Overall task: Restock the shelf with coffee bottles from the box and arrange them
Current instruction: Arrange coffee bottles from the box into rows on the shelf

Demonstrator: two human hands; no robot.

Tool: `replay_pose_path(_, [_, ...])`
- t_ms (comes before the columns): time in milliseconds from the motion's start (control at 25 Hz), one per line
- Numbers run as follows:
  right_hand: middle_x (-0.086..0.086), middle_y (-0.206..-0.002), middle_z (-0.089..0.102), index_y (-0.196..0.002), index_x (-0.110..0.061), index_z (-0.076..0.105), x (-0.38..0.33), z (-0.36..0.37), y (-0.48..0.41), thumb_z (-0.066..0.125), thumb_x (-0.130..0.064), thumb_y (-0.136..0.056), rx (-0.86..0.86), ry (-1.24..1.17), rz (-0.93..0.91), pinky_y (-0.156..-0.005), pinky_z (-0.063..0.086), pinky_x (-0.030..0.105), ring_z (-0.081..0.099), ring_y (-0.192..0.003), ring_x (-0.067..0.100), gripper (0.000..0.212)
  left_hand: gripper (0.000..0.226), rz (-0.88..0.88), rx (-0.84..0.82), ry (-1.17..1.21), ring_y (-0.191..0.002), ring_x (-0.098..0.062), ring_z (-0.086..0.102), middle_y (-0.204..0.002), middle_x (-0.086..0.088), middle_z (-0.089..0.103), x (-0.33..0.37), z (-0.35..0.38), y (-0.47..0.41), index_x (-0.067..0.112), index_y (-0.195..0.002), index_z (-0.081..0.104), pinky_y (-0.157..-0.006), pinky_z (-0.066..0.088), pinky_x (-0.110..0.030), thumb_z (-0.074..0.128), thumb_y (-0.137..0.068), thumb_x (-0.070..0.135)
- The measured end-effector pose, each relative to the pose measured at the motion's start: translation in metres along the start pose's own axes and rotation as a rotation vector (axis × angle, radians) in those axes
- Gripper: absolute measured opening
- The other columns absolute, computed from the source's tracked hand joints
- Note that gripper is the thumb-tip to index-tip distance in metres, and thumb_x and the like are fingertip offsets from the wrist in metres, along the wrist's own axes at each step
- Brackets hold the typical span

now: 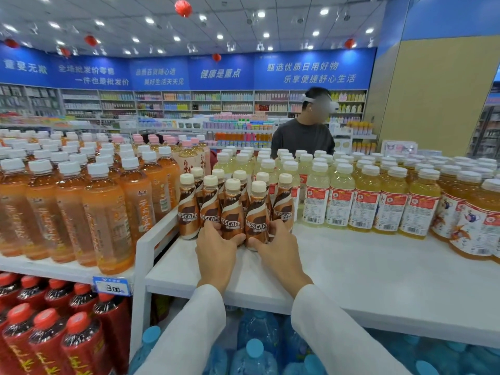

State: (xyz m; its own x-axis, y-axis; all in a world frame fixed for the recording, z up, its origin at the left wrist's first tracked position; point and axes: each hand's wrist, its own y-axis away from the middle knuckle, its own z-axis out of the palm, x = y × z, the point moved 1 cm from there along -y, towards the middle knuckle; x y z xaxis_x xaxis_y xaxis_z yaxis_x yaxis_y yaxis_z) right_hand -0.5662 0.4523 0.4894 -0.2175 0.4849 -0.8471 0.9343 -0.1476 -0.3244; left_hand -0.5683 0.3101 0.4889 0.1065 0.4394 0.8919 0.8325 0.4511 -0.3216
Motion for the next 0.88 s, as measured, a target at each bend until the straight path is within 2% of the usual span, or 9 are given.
replay_pose_path(160, [-0.004,-0.124,0.063,-0.120,-0.029,0.048,0.002,0.003,-0.004,0.078,-0.038,-0.083,0.013,0.010,0.009,-0.094,0.046,0.025,0.060,-0.115,0.016,0.049,0.054,0.013,-0.006,-0.018,-0.099,-0.019,0.059,-0.110,-0.002,0.063,0.001,0.002,-0.003,0.019,-0.109,0.055,-0.088,0.046,-0.032,0.090,-0.071,0.035])
replay_pose_path(400, [-0.004,-0.129,0.061,-0.123,-0.029,0.045,0.005,0.007,-0.007,0.076,-0.040,-0.086,0.034,0.024,0.012,-0.101,0.048,0.032,0.059,-0.119,0.018,0.049,0.054,0.023,-0.017,-0.016,-0.100,-0.020,0.061,-0.109,-0.002,0.062,0.000,0.006,-0.007,0.019,-0.110,0.055,-0.084,0.046,-0.028,0.089,-0.072,0.036])
replay_pose_path(600, [-0.006,-0.131,0.060,-0.125,-0.033,0.043,0.009,0.010,-0.008,0.074,-0.045,-0.086,0.041,0.032,0.009,-0.102,0.046,0.032,0.057,-0.122,0.018,0.051,0.058,0.014,-0.009,-0.011,-0.103,-0.020,0.061,-0.112,-0.001,0.064,0.001,0.003,-0.004,0.018,-0.116,0.056,-0.089,0.047,-0.030,0.088,-0.072,0.038])
replay_pose_path(800, [-0.005,-0.134,0.058,-0.126,-0.034,0.042,0.010,0.011,-0.008,0.073,-0.044,-0.087,0.051,0.043,0.009,-0.105,0.045,0.036,0.056,-0.125,0.018,0.051,0.047,0.013,0.024,-0.024,-0.105,-0.020,0.063,-0.112,-0.002,0.066,0.002,0.001,0.000,0.017,-0.117,0.059,-0.092,0.047,-0.030,0.083,-0.080,0.034])
replay_pose_path(880, [-0.005,-0.136,0.057,-0.131,-0.032,0.042,0.010,0.012,-0.009,0.072,-0.045,-0.088,0.051,0.061,0.009,-0.107,0.046,0.037,0.056,-0.126,0.018,0.054,0.045,0.025,0.026,-0.033,-0.101,-0.018,0.062,-0.109,0.000,0.066,0.001,0.003,0.000,0.018,-0.114,0.060,-0.087,0.045,-0.026,0.084,-0.079,0.034])
